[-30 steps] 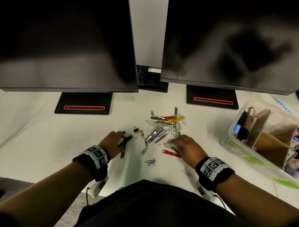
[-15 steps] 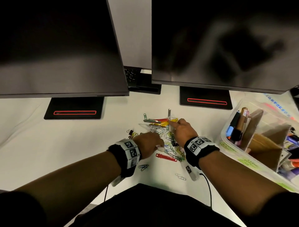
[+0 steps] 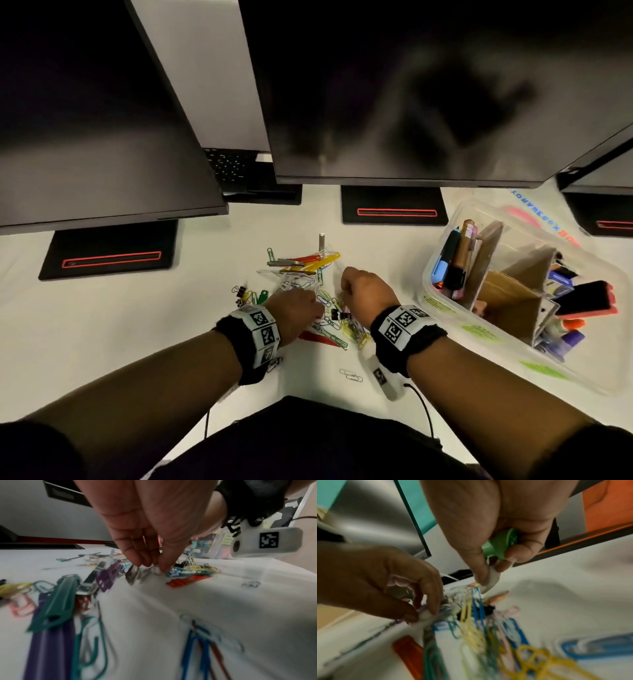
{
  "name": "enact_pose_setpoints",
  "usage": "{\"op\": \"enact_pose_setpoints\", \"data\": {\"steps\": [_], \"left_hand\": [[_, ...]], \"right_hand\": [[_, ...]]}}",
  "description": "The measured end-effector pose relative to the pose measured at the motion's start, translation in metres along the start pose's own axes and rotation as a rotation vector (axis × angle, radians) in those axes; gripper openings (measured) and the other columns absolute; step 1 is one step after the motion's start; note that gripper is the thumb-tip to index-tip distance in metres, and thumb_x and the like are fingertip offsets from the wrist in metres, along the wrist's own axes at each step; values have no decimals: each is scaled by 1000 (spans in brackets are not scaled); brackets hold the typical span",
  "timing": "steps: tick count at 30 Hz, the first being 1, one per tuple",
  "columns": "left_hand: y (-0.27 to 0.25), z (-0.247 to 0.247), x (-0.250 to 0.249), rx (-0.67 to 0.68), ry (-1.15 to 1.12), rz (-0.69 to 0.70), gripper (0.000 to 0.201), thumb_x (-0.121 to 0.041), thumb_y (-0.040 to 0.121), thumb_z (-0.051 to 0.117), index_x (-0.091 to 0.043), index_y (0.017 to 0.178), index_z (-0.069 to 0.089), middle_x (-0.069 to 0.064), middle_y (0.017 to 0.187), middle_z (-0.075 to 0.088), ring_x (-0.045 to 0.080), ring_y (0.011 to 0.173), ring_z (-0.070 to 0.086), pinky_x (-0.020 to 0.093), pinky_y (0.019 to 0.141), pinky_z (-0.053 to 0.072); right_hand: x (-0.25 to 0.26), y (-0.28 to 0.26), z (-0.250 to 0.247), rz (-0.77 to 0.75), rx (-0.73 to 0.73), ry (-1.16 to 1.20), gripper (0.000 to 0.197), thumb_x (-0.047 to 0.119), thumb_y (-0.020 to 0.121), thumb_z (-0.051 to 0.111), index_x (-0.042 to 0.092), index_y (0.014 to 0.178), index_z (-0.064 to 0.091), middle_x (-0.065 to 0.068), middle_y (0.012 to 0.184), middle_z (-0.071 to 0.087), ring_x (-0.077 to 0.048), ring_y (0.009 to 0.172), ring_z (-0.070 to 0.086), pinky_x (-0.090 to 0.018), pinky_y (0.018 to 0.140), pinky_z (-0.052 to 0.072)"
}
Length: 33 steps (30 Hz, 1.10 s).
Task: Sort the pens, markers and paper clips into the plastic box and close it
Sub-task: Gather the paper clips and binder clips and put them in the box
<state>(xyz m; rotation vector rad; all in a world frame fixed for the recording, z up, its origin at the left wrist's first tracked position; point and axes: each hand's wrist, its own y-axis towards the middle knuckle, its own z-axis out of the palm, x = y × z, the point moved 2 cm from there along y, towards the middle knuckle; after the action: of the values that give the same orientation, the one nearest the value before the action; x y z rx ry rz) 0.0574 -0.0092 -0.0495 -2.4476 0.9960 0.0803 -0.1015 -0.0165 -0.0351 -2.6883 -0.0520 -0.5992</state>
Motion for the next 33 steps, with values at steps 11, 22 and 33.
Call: {"op": "enact_pose_setpoints", "data": {"steps": [11, 22, 33], "left_hand": [[9, -25, -1, -96, -240, -71, 27, -14, 88, 50, -11, 114, 56, 3, 110, 49, 12, 92, 49, 20, 88, 42], [47, -108, -113, -368, -409, 201, 19, -22, 88, 56, -21, 106, 61, -13, 96, 48, 4, 84, 52, 20, 79, 47], [101, -112, -186, -287, -269, 322, 32, -16, 92, 49, -18, 124, 57, 0, 125, 58, 17, 119, 49, 26, 102, 36]], "right_hand": [[-31, -83, -97, -59, -444, 272, 24, 15, 92, 56, 13, 113, 65, -5, 105, 60, -14, 93, 56, -17, 82, 36], [-139, -128, -121, 430, -307, 76, 23, 14, 91, 53, 4, 110, 62, -18, 103, 64, -34, 98, 60, -27, 73, 39], [-144, -139, -127, 352, -333, 200, 38, -7, 80, 53, 8, 114, 62, -18, 116, 56, -34, 108, 55, -21, 87, 38]]}}
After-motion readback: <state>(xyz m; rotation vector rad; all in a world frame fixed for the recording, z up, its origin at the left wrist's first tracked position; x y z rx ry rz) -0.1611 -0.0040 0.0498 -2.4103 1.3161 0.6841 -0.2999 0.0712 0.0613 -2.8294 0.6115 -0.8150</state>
